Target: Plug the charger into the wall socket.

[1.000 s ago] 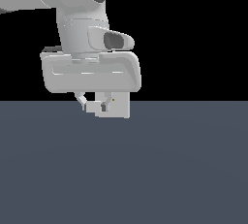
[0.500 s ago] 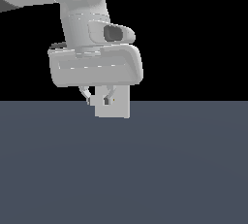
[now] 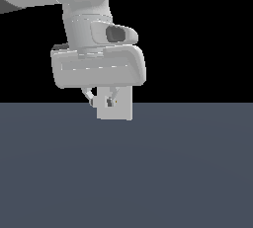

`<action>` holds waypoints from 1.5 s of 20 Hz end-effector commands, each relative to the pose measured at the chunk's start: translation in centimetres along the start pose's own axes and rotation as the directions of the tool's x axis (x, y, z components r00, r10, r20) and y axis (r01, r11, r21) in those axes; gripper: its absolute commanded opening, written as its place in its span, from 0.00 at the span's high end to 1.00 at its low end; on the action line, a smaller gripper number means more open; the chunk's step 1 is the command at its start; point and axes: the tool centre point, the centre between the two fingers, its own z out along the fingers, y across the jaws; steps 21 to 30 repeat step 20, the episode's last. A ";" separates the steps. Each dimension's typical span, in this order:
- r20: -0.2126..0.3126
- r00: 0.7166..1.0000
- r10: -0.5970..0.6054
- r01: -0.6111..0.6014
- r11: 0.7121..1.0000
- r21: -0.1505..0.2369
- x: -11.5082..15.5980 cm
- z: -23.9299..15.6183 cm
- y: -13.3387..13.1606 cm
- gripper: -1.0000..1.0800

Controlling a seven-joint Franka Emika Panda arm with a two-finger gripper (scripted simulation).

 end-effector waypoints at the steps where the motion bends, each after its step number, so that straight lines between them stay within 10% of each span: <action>1: 0.000 1.000 0.001 -0.001 1.000 0.000 0.3 0.1 0.0 1.00; 30: 0.000 1.000 0.001 -0.001 1.000 0.000 4.5 1.7 0.0 1.00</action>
